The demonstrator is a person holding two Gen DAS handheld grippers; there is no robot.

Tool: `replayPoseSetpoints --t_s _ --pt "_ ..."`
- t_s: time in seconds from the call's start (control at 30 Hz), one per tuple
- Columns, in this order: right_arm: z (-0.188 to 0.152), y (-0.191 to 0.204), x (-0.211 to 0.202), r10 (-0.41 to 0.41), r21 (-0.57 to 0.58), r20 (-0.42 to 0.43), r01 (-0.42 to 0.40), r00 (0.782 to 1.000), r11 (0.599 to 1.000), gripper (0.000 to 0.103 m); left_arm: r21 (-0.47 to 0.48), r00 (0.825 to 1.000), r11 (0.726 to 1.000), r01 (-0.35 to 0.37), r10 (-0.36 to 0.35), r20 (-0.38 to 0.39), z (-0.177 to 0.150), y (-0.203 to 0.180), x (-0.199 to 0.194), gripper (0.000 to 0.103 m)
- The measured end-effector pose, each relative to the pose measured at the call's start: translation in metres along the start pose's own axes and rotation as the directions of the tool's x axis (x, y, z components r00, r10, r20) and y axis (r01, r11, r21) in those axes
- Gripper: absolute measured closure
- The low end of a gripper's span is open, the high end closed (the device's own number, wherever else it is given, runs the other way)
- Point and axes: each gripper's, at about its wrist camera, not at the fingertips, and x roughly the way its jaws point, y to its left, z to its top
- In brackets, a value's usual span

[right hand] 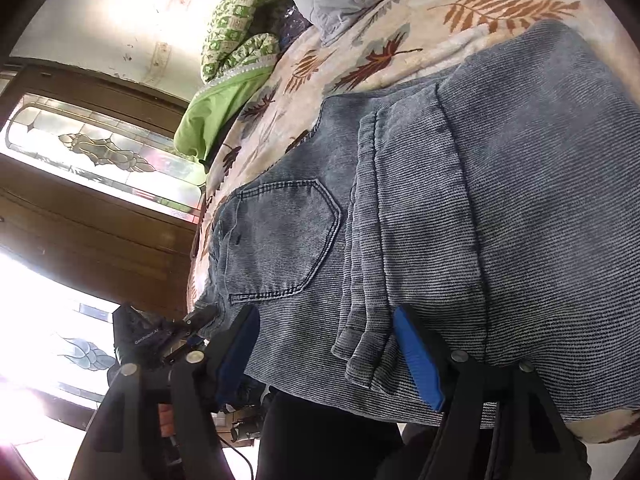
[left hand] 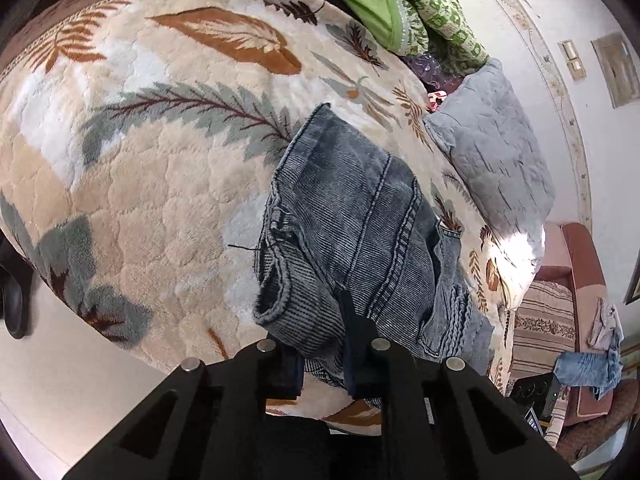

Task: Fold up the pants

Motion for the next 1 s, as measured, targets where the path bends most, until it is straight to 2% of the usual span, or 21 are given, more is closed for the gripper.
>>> replayPoseSetpoints --t_s 0.23,0.5,0.67,0.83,0.97,1.0 --pt "0.000 -0.006 -0.005 0.026 0.019 0.000 -0.026 1.000 1.000 0.030 0.148 0.998 0.989 -0.001 -0.008 0.063 -0.001 -0.048 -0.030 0.090" --pt "0.000 -0.012 -0.011 0.069 0.049 0.012 -0.069 0.998 0.996 0.030 0.317 0.995 0.948 -0.002 -0.030 0.097 -0.011 -0.118 -0.052 0.090" --pt "-0.001 -0.020 -0.025 0.112 0.080 0.084 -0.119 0.990 0.990 0.030 0.395 0.994 0.919 0.004 -0.048 0.099 -0.024 -0.155 -0.055 0.090" --pt "-0.002 -0.028 -0.044 0.217 0.093 0.193 -0.238 0.957 0.967 0.030 0.472 0.995 0.882 0.014 -0.058 0.078 -0.041 -0.191 -0.051 0.090" --pt "-0.005 -0.030 -0.063 0.370 0.046 0.255 -0.393 0.893 0.918 0.032 0.529 0.997 0.848 0.030 -0.067 0.050 -0.057 -0.223 -0.043 0.090" --pt "-0.006 -0.030 -0.071 0.385 0.018 0.286 -0.407 0.877 0.913 0.040 0.546 0.997 0.837 0.037 -0.069 0.038 -0.062 -0.232 -0.040 0.090"
